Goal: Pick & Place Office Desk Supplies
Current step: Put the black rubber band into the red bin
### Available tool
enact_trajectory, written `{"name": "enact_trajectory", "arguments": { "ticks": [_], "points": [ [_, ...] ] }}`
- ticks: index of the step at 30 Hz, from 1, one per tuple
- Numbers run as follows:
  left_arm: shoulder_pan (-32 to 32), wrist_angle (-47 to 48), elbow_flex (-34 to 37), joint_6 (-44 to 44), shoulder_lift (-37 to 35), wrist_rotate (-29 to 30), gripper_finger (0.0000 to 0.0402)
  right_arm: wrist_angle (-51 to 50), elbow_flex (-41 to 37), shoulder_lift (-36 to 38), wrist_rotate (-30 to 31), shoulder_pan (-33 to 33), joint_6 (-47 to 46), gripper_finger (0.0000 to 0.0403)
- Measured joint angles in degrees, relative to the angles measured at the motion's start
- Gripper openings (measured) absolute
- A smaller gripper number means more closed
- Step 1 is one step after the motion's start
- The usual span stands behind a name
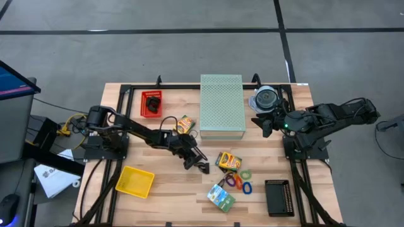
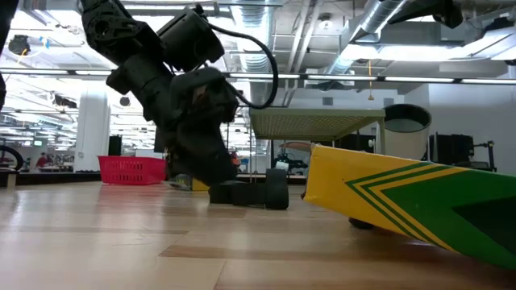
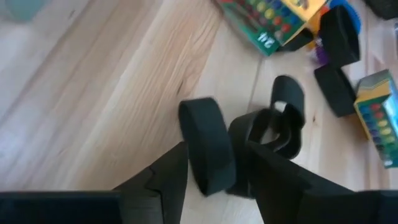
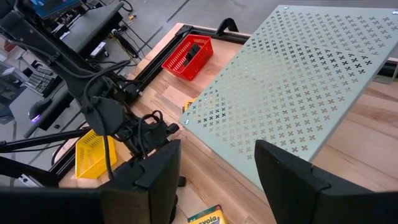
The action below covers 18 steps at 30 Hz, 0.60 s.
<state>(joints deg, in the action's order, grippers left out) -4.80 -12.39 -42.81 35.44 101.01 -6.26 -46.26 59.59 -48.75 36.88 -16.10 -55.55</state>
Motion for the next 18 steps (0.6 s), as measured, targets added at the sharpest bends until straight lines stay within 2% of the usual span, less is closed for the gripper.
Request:
{"name": "enact_trajectory", "arguments": {
  "ticks": [7,14,18],
  "points": [
    [-0.04,-2.35,0.02,3.2,1.9,-0.89,0.0113,0.02,0.0,0.0,0.28,0.0,-0.07,0.0202],
    [0.27,-2.28,0.04,3.85,0.46,-1.16,0.0012,0.02,0.0,0.0,0.57,0.0,-0.48,0.0202],
    [0.35,-1.65,0.04,3.84,-1.36,-1.16,0.0004,0.02,0.0,0.0,0.63,0.0,-0.62,0.0202]
  ]
}}
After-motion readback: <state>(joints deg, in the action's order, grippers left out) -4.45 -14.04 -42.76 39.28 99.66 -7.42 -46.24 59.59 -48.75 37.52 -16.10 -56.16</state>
